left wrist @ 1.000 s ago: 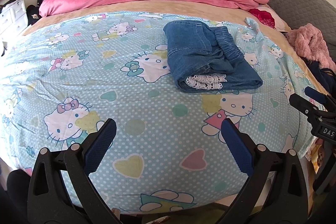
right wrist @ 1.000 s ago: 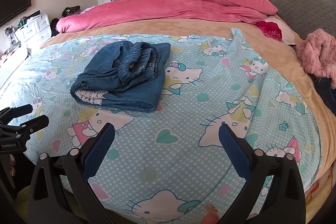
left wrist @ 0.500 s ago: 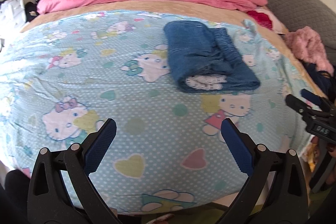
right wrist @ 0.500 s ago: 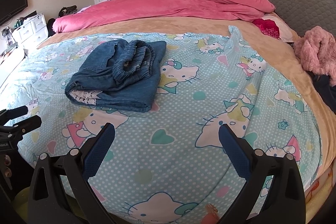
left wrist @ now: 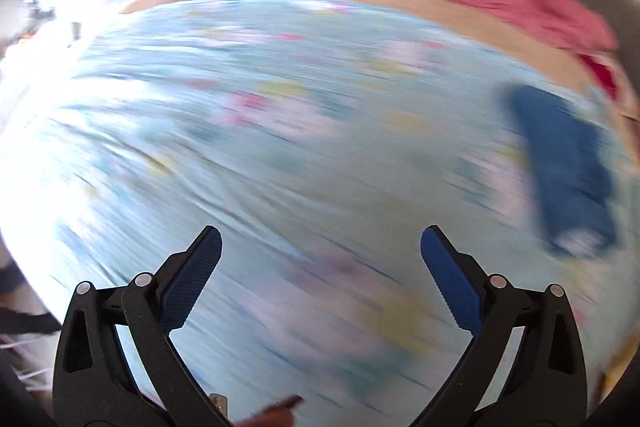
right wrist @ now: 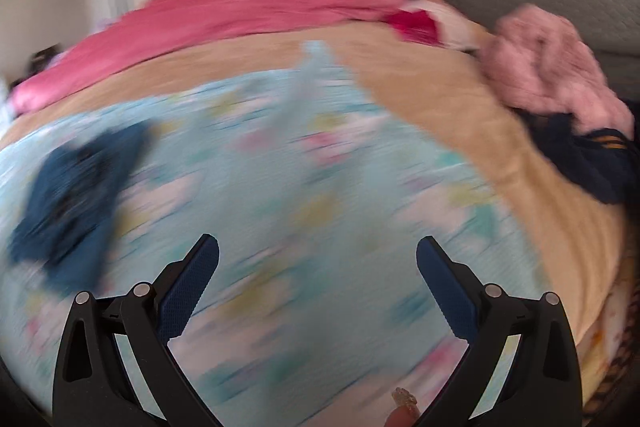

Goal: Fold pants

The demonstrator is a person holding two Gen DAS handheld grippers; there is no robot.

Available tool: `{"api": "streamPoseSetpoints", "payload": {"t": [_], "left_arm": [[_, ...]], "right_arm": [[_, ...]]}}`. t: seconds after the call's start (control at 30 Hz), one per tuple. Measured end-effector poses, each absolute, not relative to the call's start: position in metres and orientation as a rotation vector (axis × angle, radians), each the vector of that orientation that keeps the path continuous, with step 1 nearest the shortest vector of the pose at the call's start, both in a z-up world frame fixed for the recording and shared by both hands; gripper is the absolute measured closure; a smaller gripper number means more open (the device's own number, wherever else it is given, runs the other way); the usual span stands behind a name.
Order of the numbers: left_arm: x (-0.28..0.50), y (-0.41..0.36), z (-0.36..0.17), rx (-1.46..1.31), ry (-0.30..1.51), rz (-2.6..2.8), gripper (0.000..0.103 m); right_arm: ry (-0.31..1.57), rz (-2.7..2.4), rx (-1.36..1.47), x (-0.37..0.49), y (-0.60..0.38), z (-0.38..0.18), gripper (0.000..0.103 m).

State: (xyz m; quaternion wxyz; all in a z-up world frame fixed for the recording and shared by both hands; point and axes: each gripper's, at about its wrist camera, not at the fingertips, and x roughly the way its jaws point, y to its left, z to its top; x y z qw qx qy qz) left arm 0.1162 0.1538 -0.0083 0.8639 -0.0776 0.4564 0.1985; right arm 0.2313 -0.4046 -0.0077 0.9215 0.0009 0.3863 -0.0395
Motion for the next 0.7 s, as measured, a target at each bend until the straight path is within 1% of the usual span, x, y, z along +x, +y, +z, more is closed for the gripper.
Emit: {"api": "streamPoseSetpoints", "payload": {"t": [0.17,0.23,0.27,0.3,0.37,0.43,0.6,0.7], "left_arm": [[0.166,0.249,-0.018,-0.155,0.963,0.621,0.009],[0.190,0.272,-0.037,-0.084,0.975,0.645,0.009],[0.201,0.280,-0.056,-0.031,1.002,0.630,0.008],[0.200,0.288,-0.062,-0.079,0.989,0.571,0.008],[0.185,0.303,-0.051,-0.205,0.929,0.514,0.008],[0.178,0.314,-0.052,-0.286,0.907,0.476,0.008],[0.190,0.295,-0.053,-0.156,0.952,0.540,0.008],[0.191,0.297,-0.052,-0.172,0.949,0.533,0.008]], "right_arm": [[0.879,-0.300,0.085,0.325,-0.495,-0.026,0.004],[0.951,-0.366,0.102,0.355,-0.520,-0.050,0.004],[1.021,-0.432,0.088,0.370,-0.530,-0.074,0.004],[1.027,-0.411,0.115,0.374,-0.535,-0.087,0.004],[0.967,-0.399,0.153,0.361,-0.539,-0.079,0.004],[0.970,-0.383,0.186,0.358,-0.544,-0.082,0.004],[0.972,-0.383,0.184,0.354,-0.545,-0.083,0.004],[0.972,-0.381,0.188,0.352,-0.546,-0.083,0.004]]}}
